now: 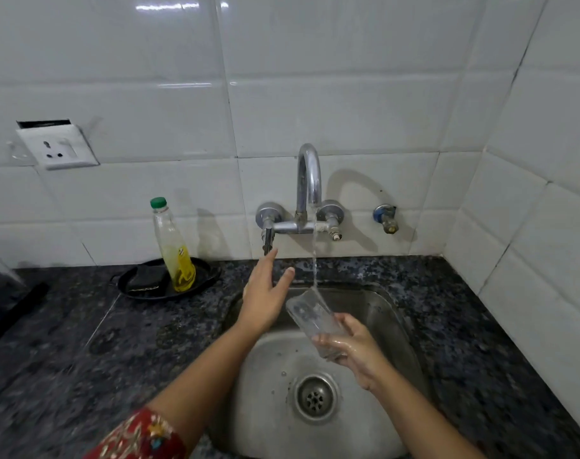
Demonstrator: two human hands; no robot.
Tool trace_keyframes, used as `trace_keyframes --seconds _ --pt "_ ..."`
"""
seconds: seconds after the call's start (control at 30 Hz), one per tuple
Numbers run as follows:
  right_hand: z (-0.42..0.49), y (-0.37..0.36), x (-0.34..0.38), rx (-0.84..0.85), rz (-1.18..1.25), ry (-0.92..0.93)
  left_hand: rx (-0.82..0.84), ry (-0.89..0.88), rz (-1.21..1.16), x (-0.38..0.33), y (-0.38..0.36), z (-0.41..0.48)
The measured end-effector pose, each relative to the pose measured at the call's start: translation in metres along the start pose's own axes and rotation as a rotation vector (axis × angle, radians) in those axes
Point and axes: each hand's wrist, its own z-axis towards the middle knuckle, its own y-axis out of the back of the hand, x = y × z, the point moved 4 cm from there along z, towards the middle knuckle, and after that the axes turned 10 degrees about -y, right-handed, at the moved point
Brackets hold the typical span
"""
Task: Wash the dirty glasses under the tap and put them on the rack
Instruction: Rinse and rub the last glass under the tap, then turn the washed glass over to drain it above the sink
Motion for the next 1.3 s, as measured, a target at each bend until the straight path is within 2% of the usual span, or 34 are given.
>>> trace_keyframes --seconds 0.17,0.33,0.57,0.77,0.87,0.93,1.0,1.1,1.23,1.3 --pt "-0.011 0.021 0.007 -0.067 0.11 0.022 0.05 -0.091 0.068 0.009 -0.015 -0.045" --pt "-0.015 0.034 0.021 -0.174 0.111 0.148 0.017 0.036 -0.019 0.015 -0.024 -0.069" --pt "-0.034 0.036 0.053 -0.293 -0.093 0.385 0.025 0.175 -0.071 0.02 -0.034 -0.097" --pt "-0.059 0.026 0.062 -0.38 -0.503 0.587 0.03 0.187 0.034 0.027 -0.036 -0.115" --pt "-0.061 0.02 0.054 -0.405 -0.667 0.575 0.059 0.196 0.065 0.032 -0.032 -0.118" --pt "-0.055 0.019 0.047 -0.409 -0.672 0.538 0.069 0.201 0.052 0.035 -0.028 -0.117" --pt "-0.045 0.018 0.041 -0.384 -0.523 0.498 0.05 0.219 -0.009 0.039 -0.021 -0.115" --pt "-0.035 0.011 0.033 -0.36 -0.13 0.375 -0.025 0.307 -0.224 0.044 0.0 -0.111" --pt "-0.024 -0.033 0.022 -0.273 0.355 0.081 -0.148 0.404 -0.581 0.053 0.052 -0.107" --pt "-0.021 -0.074 0.021 -0.178 0.49 -0.065 -0.205 0.435 -0.664 0.059 0.091 -0.107"
